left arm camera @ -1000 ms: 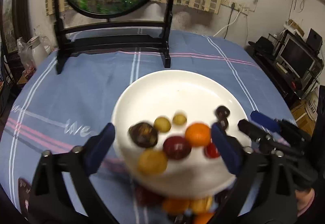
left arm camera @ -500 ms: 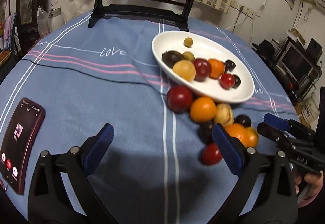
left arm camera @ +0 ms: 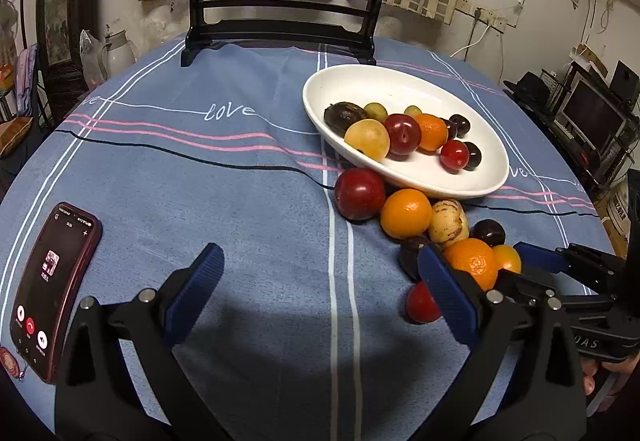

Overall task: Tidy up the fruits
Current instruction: 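Place a yellow-orange fruit with the right tool while the left tool places a cherry tomato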

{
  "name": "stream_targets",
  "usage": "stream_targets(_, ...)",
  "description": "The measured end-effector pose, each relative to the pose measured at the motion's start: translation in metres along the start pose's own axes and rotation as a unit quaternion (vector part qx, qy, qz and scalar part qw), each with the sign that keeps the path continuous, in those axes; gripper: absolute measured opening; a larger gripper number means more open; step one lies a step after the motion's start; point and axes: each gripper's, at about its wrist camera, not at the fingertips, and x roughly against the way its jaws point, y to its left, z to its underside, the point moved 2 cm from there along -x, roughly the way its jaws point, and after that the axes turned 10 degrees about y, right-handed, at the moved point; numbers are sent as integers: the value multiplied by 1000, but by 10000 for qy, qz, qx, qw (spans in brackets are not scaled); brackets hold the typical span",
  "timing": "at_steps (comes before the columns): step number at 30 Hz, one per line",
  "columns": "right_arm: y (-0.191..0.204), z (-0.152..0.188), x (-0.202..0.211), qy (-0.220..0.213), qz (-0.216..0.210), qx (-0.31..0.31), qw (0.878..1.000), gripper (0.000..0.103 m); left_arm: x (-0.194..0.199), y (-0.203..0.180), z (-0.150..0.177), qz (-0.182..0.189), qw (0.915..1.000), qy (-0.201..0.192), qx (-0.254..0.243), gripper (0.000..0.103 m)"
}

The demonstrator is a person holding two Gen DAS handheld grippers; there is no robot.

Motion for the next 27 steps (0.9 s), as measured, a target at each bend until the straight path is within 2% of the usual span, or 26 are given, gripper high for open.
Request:
stream_targets(8, -1, -1, -5, 3, -9, 41, 10000, 50, 0, -1, 1, -11, 10000, -13, -45, 99)
stream_targets(10, 1, -1, -9, 28, -17, 67, 10000, 44, 0, -1, 1, -33, 10000, -6, -64, 99)
stream_targets(13, 1, -1, -9, 54, -33, 64, 10000, 43, 0, -1, 1, -72, 10000, -11, -64, 99)
stream_targets(16, -7, -4, 2, -145, -160, -158, 9996, 43, -1, -1, 1, 16, 10000, 6, -71, 99)
stream_targets(19, -17, -6, 16, -429, -134, -374, 9983, 43, -1, -16, 5, 453, 9980, 134, -421, 99)
stream_targets(21, -22, -6, 17, -458, -119, -476, 9977, 43, -1, -32, 10, 407, 9951, 139, -893, 98)
stream_targets(23, -25, -5, 16, -426, -135, -556, 9975, 43, -3, -46, 17, 209, 9906, 110, -1351, 93)
stream_targets(27, -28, -6, 13, -356, -213, -643, 9971, 43, -8, -54, 21, 376, 9861, 302, -1587, 71)
